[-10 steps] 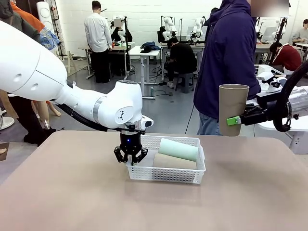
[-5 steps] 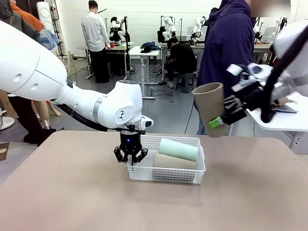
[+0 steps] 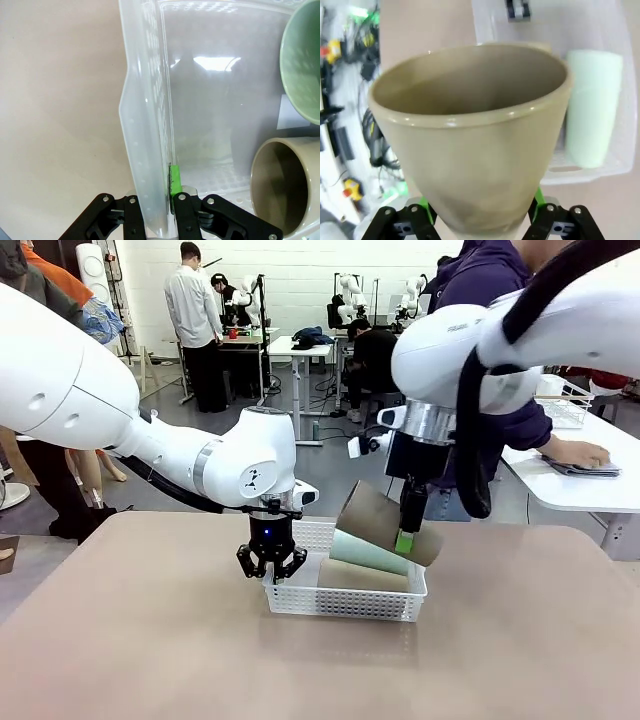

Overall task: Clean and organize the cups into the basket.
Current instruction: Pick up the Reusable plastic cup from the right side of the table and stack it inside the Organizing basket in the center of the table.

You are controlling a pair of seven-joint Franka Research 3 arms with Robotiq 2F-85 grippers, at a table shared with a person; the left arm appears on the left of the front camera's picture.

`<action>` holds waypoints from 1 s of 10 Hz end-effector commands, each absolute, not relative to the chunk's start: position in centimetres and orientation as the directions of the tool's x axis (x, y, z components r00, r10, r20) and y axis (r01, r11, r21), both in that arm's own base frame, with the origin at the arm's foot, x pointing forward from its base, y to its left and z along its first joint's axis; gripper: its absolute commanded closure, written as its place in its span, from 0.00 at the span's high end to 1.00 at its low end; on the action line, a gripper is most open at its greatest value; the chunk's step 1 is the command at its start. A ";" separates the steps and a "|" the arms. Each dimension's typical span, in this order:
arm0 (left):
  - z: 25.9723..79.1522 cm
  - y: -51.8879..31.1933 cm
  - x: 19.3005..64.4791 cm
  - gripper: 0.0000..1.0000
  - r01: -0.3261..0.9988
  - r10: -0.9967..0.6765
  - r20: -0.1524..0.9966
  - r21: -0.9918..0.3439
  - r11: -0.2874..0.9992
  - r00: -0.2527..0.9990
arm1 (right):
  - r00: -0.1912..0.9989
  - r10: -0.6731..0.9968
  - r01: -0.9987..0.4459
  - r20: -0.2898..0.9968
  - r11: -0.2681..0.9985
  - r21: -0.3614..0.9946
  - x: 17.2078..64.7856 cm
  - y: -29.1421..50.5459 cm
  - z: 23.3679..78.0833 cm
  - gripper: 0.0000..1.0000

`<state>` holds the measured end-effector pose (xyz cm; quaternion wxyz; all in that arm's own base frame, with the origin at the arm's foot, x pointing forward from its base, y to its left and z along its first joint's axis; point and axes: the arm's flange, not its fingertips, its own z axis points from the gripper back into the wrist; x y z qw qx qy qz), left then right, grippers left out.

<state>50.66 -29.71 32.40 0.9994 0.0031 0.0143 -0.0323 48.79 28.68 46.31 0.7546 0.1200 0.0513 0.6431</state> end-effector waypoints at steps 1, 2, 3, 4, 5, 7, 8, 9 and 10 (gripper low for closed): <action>32.3 -29.5 50.4 0.00 0.075 -0.075 -0.032 0.010 0.997 0.997 | 0.125 0.992 -0.947 0.026 0.112 0.300 51.6 31.0 48.4 0.81; 32.3 -29.5 50.4 0.00 0.075 -0.075 -0.032 0.010 0.997 0.997 | 0.120 0.993 -0.946 0.014 0.110 0.304 52.1 31.7 48.0 0.81; 32.3 -29.5 50.4 0.00 0.075 -0.075 -0.032 0.010 0.997 0.997 | 0.123 0.992 -0.949 -0.007 0.120 0.293 52.8 32.2 47.3 0.81; 32.3 -29.5 50.4 0.00 0.075 -0.075 -0.032 0.010 0.997 0.997 | 0.119 0.993 -0.953 -0.006 0.116 0.278 53.4 32.4 46.6 0.81; 32.3 -29.5 50.4 0.00 0.075 -0.075 -0.032 0.010 0.997 0.997 | 0.124 0.992 -0.958 -0.002 0.120 0.261 54.2 32.3 45.7 0.81; 32.3 -29.5 50.4 0.00 0.075 -0.075 -0.032 0.010 0.997 0.997 | 0.136 0.991 -0.968 0.010 0.131 0.213 54.5 31.7 43.8 0.81; 32.3 -29.5 50.4 0.00 0.075 -0.075 -0.032 0.010 0.997 0.997 | 0.127 0.992 -0.977 0.023 0.121 0.176 54.1 31.2 42.7 0.81; 32.3 -29.5 50.4 0.00 0.075 -0.075 -0.032 0.010 0.997 0.997 | 0.128 0.991 -0.981 0.033 0.121 0.154 53.7 30.7 41.7 0.81; 32.3 -29.5 50.4 0.00 0.075 -0.075 -0.032 0.010 0.997 0.997 | 0.121 0.991 -0.984 0.062 0.112 0.136 53.4 30.1 40.8 0.81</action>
